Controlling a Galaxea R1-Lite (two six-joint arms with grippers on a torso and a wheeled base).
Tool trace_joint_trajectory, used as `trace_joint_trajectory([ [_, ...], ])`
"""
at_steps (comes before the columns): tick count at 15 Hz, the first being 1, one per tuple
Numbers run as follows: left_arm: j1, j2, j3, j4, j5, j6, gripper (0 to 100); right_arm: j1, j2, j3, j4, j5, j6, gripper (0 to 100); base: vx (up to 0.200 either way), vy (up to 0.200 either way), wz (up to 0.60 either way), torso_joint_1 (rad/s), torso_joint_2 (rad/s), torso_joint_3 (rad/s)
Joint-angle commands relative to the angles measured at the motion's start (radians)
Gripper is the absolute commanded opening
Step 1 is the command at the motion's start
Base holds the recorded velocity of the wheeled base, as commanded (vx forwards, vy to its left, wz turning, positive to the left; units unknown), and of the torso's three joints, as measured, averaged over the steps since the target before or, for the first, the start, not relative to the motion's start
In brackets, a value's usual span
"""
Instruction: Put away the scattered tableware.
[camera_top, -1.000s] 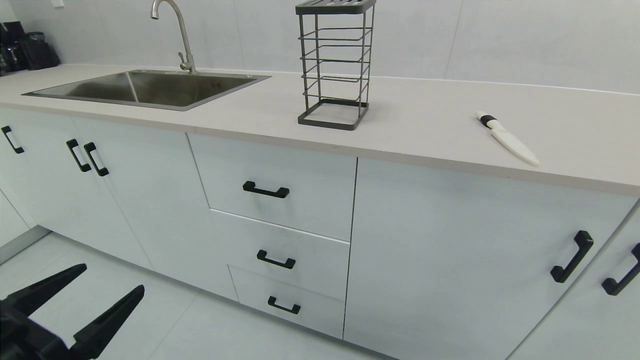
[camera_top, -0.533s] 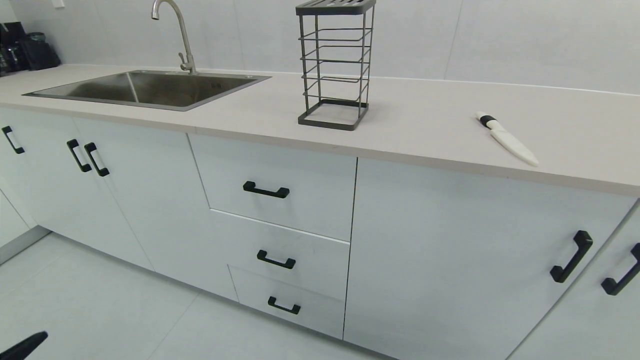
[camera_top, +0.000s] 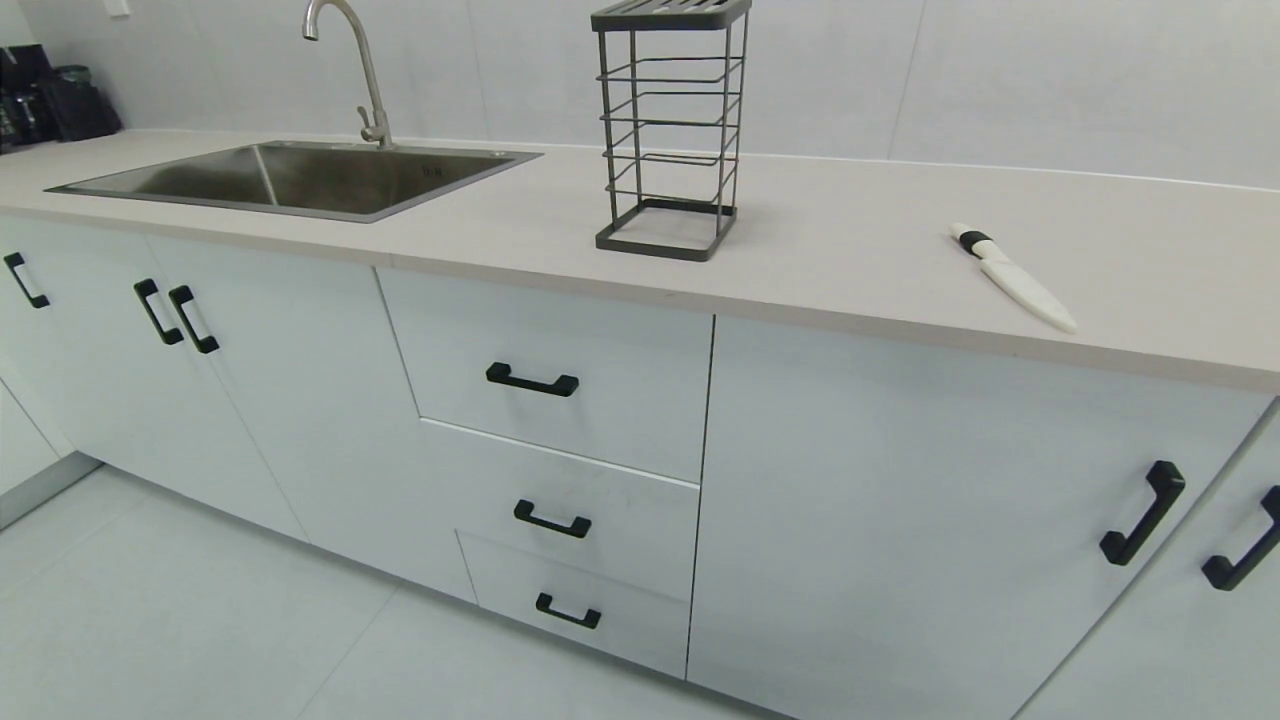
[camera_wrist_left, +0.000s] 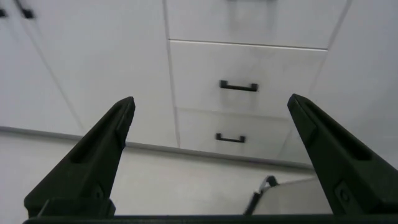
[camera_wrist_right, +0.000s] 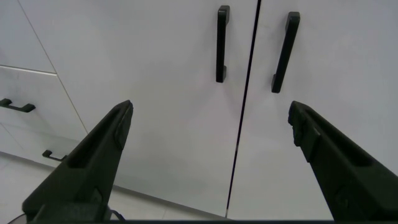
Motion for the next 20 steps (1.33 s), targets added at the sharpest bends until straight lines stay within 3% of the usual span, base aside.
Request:
trace_joint_trajectory([
  [1,-0.004,-0.03,0.003,0.013,0.019,-0.013,100,0.0,0.002,0.0,0.0,0.0,-0.003,100,0.0,0.0,0.0,0.0,0.0,0.0],
  [2,-0.005,-0.031,0.003,0.016,0.02,-0.038,100,0.0,0.002,0.0,0.0,0.0,0.0,100,0.0,0.0,0.0,0.0,0.0,0.0],
  [3,-0.005,-0.031,0.003,0.016,0.022,-0.041,100,0.0,0.002,0.0,0.0,0.0,0.001,100,0.0,0.0,0.0,0.0,0.0,0.0],
  [6,-0.005,-0.031,0.003,0.016,0.02,-0.041,100,0.0,0.002,0.0,0.0,0.0,0.001,100,0.0,0.0,0.0,0.0,0.0,0.0],
  [10,-0.005,-0.031,0.003,0.018,0.02,-0.042,100,0.0,0.002,0.0,0.0,0.003,0.011,100,0.0,0.0,-0.6,0.001,0.0,0.005],
  [17,-0.005,-0.031,0.003,0.018,0.022,-0.044,100,0.0,0.002,0.0,0.001,0.003,0.001,100,0.0,0.0,0.0,0.0,0.0,0.0],
  [20,-0.005,-0.031,0.003,0.018,0.025,-0.045,100,0.0,0.002,0.0,0.001,0.003,0.001,100,0.0,0.0,-0.4,0.002,0.0,0.002],
])
